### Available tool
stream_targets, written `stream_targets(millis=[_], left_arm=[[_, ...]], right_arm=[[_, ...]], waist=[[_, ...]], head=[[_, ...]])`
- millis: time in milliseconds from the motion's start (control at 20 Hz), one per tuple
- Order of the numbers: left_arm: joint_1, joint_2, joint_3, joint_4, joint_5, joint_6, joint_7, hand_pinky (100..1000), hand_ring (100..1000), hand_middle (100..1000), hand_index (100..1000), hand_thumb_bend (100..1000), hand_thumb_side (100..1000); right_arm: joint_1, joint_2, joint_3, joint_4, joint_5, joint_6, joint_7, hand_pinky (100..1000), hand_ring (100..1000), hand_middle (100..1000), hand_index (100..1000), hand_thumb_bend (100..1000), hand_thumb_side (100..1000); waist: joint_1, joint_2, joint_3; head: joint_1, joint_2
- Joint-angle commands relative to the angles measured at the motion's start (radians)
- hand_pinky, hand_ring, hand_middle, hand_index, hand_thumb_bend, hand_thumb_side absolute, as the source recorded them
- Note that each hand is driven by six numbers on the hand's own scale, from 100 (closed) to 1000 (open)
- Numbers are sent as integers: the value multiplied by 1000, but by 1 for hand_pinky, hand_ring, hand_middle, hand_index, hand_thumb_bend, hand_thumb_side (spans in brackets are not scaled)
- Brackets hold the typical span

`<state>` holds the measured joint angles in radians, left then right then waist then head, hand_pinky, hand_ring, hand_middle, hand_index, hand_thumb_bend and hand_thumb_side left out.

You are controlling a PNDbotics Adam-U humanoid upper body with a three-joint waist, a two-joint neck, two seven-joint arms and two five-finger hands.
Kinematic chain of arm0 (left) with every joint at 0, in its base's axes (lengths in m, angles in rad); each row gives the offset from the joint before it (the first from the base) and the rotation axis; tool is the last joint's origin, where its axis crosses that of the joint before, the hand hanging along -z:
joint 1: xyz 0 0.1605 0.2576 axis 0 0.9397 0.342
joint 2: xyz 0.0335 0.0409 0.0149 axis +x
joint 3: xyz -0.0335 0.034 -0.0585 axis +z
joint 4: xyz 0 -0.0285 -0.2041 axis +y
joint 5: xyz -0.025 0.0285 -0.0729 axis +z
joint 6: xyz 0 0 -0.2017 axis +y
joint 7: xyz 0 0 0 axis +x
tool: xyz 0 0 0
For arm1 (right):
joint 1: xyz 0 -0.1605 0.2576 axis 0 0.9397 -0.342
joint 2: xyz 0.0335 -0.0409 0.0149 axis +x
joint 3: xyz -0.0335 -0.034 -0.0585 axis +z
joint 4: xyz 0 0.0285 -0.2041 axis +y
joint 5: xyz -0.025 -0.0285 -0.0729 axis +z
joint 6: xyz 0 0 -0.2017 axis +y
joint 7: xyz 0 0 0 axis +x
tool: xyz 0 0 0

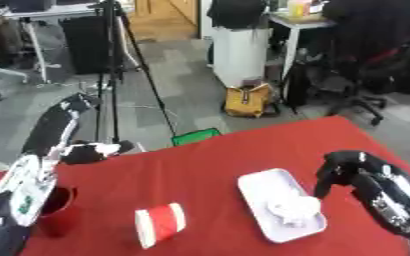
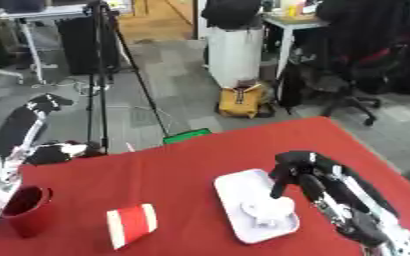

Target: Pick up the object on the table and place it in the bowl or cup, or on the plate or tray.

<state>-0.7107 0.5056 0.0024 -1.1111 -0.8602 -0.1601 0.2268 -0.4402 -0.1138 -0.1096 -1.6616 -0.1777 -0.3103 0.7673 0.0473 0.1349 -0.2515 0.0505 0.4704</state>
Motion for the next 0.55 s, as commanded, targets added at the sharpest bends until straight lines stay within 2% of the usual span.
stream_targets(millis=[50, 100, 150, 350, 550], left_arm=[[36, 66, 13, -80, 54, 32, -23, 761, 690, 708, 808, 932, 786], [51, 73, 12, -101, 70, 43, -29, 755, 679, 696, 806, 925, 788], [72, 81, 15, -124, 86, 48, -33, 753, 674, 689, 806, 924, 786], [173, 78, -10, -227, 152, 23, -41, 749, 657, 673, 801, 901, 797], [288, 52, -17, -342, 223, 18, -66, 747, 639, 655, 795, 885, 803]], right_arm=[[-9, -31, -14, -2, 10, -8, -14, 541, 527, 632, 833, 100, 593], [-9, -32, -14, -1, 11, -10, -16, 541, 527, 631, 833, 100, 558], [-11, -36, -18, -1, 13, -11, -18, 541, 527, 632, 833, 100, 591], [-6, -47, -36, -3, 24, -10, -37, 541, 527, 632, 833, 100, 591], [-5, -45, -38, -5, 29, -6, -42, 540, 526, 631, 833, 100, 591]], waist=[[-5, -20, 12], [-5, -20, 17], [-4, -18, 32], [-3, -16, 102], [-3, -15, 115]], head=[[-13, 14], [-8, 18], [-2, 29], [-16, 61], [-18, 79]])
